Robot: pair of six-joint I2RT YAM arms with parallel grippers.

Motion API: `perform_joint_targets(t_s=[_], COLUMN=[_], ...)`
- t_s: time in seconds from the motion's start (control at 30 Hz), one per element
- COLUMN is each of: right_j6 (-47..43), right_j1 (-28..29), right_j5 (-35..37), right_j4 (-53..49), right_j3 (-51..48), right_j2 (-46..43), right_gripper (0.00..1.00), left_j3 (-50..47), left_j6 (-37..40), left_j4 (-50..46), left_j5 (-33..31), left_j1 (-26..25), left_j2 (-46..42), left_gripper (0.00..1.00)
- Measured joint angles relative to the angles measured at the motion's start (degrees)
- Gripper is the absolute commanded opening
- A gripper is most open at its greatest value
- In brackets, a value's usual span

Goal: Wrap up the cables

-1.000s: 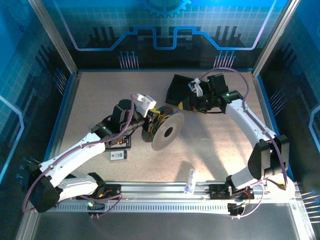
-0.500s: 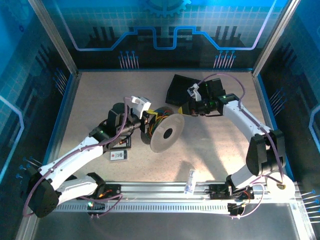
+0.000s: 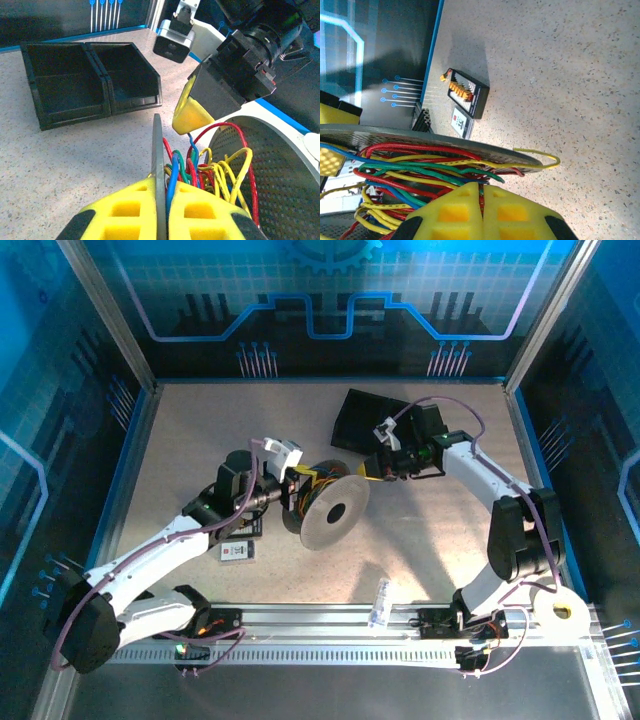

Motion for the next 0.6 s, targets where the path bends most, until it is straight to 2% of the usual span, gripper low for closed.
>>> perform_joint_targets(t_s=[0.2,0.37,0.47,0.6], right_j6=[-3.5,-4.0,-3.7,-3.1], right_j1=[0.7,1.6,1.6,1.6], right_j5=[-3.1,-5.6,-7.4,-9.4], right_j4=[-0.3,4.7,8.4,12.0], right_j3=[0.2,-2.4,-3.5,-4.7], right_j2=[-0.4,-3.1,-4.3,-6.6], right_gripper=[0.00,0.00,0.00,0.00], left_j3=[1.3,5.9,7.7,8.2], left_j6=[-2.8,-10.0,-14.9,-18.6], left_j4=[0.2,2.1,5.2,8.8], left_j5=[9.9,23.6,30.0,34.2], left_j1=[6.3,13.7,16.5,18.1], left_j2=[0.9,6.8,9.7,10.6], left_gripper=[0.00,0.00,0.00,0.00])
